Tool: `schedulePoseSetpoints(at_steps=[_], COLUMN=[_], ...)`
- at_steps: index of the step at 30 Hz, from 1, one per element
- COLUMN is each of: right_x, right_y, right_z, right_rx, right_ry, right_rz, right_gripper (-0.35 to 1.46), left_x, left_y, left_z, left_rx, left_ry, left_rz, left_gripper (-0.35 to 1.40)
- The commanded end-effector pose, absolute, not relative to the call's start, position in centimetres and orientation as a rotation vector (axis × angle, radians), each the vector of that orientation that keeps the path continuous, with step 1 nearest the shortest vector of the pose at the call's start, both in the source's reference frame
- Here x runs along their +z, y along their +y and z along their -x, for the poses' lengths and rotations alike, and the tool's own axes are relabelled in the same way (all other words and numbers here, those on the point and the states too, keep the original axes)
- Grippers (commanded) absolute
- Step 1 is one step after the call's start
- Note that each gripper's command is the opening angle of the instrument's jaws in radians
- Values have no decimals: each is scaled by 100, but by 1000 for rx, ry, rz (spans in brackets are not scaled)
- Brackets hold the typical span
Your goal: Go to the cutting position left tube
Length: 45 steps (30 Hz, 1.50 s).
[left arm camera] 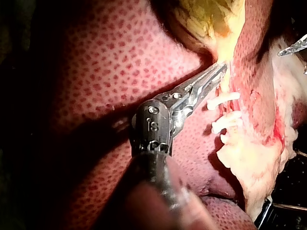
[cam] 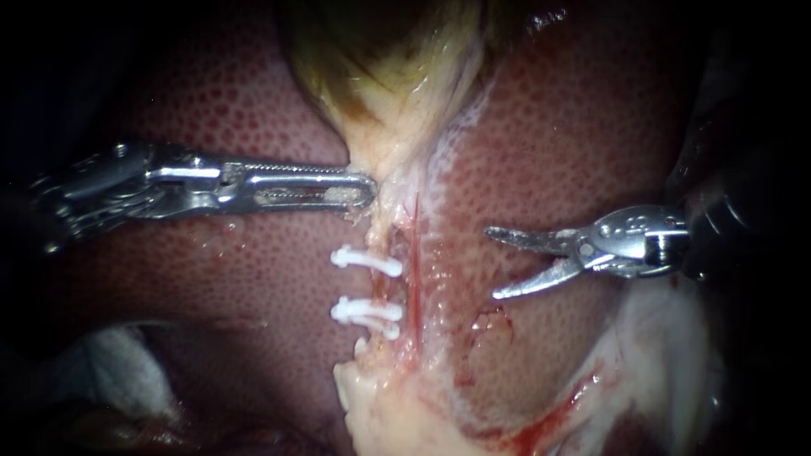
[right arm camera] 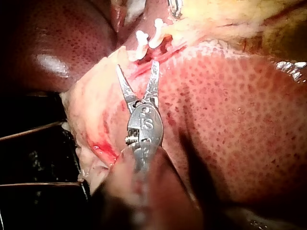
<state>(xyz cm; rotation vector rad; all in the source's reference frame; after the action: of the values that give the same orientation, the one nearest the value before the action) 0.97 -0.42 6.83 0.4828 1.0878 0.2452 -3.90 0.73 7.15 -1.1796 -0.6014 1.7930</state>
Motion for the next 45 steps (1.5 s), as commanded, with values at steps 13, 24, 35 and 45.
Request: schedulePoseSetpoints(at_steps=[13,24,35,45], right_x=[685,686,686,687], right_y=[-43,-43,-43,-42], right_z=[-99,-100,-101,-104], right_rx=[245,246,246,248], right_ry=[1088,1087,1087,1087], right_rz=[-481,-480,-480,-479], right_gripper=[143,143,143,143], left_x=[695,646,613,607], left_y=[86,105,110,108], left_z=[366,320,304,301], left_rx=[1783,1720,1695,1692], left_ry=[-589,-540,-508,-505], left_rz=[1171,1176,1208,1209], left_gripper=[-35,-35,-35,-35])
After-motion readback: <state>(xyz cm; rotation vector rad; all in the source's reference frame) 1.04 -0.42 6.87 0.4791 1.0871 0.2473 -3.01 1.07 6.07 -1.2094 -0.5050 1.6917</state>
